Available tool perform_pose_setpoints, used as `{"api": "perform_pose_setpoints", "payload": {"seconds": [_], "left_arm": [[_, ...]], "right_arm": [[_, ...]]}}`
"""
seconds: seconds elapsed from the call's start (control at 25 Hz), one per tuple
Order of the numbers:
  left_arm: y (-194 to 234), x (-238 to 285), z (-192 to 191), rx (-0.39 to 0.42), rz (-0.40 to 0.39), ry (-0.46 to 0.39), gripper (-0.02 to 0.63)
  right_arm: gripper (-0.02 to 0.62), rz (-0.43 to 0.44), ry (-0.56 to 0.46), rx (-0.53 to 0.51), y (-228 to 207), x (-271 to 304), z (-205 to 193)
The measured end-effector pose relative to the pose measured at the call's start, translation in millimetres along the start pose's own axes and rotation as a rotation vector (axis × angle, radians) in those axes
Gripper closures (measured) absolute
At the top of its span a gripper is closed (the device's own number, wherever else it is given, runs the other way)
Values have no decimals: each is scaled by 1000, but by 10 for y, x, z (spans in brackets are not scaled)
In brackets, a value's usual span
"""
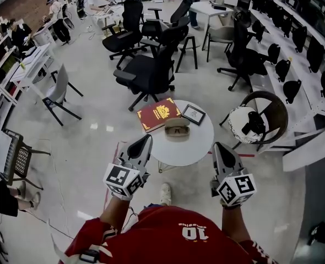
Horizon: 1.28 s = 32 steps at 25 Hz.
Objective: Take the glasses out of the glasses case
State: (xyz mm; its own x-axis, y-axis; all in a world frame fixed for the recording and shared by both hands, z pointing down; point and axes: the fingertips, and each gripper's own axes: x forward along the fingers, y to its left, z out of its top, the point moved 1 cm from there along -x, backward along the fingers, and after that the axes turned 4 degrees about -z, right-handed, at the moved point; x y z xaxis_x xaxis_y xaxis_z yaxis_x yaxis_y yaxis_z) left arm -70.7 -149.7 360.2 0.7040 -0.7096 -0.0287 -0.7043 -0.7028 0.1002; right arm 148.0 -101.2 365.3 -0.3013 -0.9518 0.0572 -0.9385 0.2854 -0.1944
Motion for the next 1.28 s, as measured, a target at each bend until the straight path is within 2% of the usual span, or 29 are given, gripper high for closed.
{"api": "perform_pose_setpoints", "payload": {"seconds": [0.32,0.6,0.96,1.28], "left_arm": [[600,327,138,-1,-23,-30,598],[973,552,109,-29,-50,-21,598],[1205,749,8,-52,-67,-15,598],[1264,856,7,-36,-43,-15,598]], "right_arm": [[580,-9,-19,-19,70,648,117],[580,-43,-24,-32,61,1058,130],[580,-80,2,-64,-58,1333,97],[578,-25,6,-105,-92,1527,51]]}}
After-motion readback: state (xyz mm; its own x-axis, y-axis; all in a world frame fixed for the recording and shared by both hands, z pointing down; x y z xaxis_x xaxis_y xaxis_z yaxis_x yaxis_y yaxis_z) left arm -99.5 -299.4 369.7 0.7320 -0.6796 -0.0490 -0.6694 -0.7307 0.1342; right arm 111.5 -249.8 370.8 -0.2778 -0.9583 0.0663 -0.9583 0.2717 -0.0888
